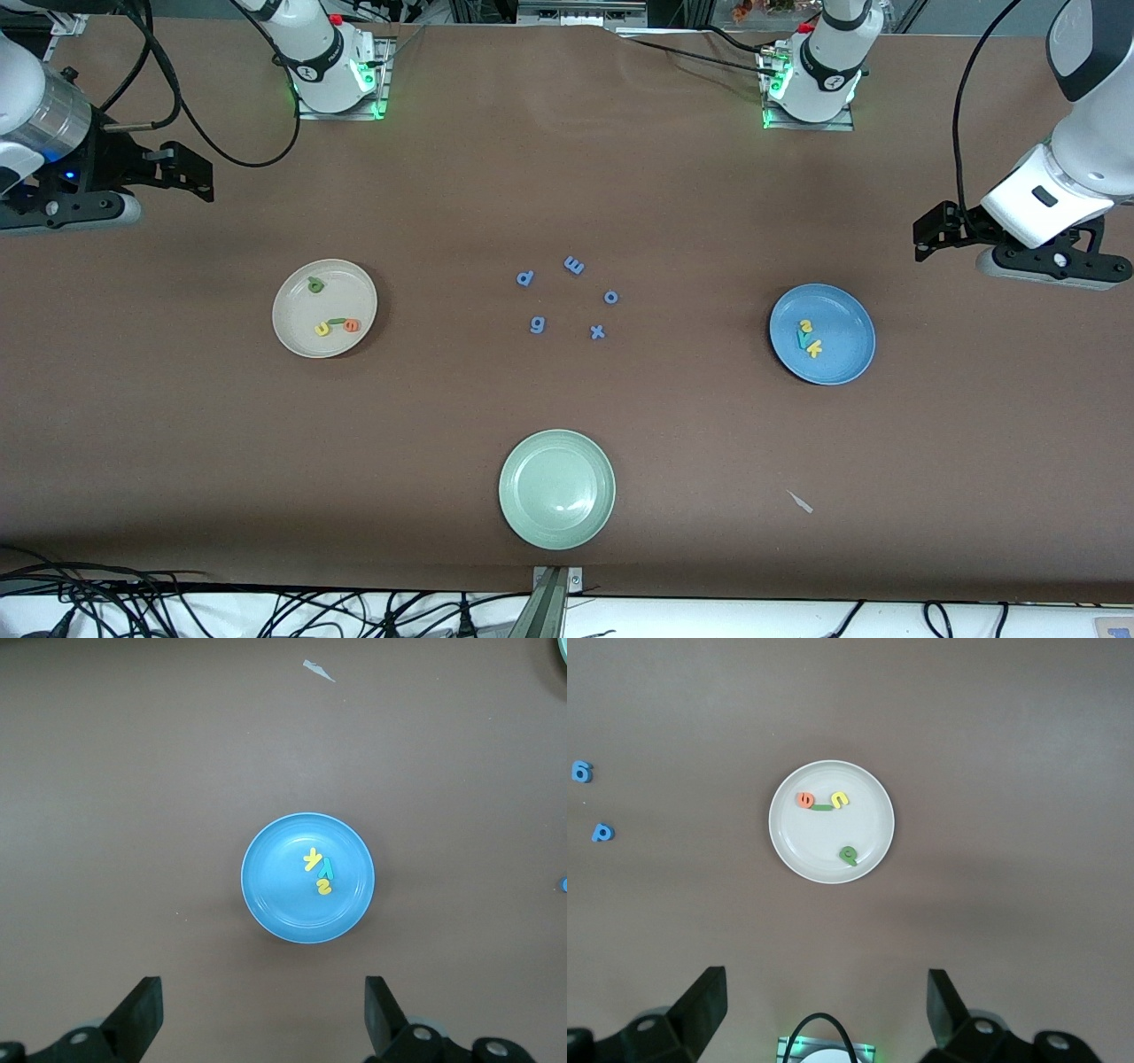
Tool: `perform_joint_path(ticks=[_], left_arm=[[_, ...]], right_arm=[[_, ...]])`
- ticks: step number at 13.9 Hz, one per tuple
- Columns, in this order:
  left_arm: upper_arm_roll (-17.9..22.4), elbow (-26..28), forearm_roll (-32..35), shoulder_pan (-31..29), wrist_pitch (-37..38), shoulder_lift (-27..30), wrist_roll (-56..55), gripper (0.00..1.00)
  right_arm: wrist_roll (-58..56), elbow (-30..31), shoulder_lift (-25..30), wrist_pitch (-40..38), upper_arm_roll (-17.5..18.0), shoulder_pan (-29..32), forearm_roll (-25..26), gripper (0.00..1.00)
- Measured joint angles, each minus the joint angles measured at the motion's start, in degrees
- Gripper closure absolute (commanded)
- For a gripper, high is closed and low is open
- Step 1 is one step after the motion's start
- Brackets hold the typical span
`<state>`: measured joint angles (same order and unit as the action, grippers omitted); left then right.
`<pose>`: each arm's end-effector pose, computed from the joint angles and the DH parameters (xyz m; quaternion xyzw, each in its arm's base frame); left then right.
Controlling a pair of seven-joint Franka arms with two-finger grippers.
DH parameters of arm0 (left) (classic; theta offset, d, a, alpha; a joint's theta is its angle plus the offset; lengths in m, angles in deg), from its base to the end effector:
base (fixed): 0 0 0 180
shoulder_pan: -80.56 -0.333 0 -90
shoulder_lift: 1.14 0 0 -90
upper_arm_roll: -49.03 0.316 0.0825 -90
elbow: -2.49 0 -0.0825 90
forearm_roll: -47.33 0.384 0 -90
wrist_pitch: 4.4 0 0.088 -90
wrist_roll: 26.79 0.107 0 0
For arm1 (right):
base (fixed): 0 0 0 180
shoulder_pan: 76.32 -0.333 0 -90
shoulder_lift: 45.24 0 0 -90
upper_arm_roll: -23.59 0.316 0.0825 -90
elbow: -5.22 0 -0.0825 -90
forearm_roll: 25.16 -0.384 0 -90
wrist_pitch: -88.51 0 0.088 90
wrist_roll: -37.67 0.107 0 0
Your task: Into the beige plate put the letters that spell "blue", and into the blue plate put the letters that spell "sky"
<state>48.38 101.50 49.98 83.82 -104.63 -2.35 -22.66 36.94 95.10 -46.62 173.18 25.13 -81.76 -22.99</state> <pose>0.5687 -0.0347 0.5534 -0.9970 0.0742 0.0000 0.0226 0.5474 0.0625 0.6046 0.9960 0.0665 -0.0564 0.0217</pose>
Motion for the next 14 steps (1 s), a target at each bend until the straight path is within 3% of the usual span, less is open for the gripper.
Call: perform_joint_path(ticks=[5, 14], left_arm=[[-2.39, -0.41, 3.30, 0.04, 0.00, 0.00, -1.14, 0.00], [-2.18, -0.63, 1.37, -0.35, 0.47, 0.00, -1.30, 0.00]], right_arm=[[0.12, -0.53, -0.79, 3.51, -0.09, -0.11, -0.01, 0.00], [0.12, -0.60, -1.06, 4.46, -0.06, -0.35, -0.01, 0.00]])
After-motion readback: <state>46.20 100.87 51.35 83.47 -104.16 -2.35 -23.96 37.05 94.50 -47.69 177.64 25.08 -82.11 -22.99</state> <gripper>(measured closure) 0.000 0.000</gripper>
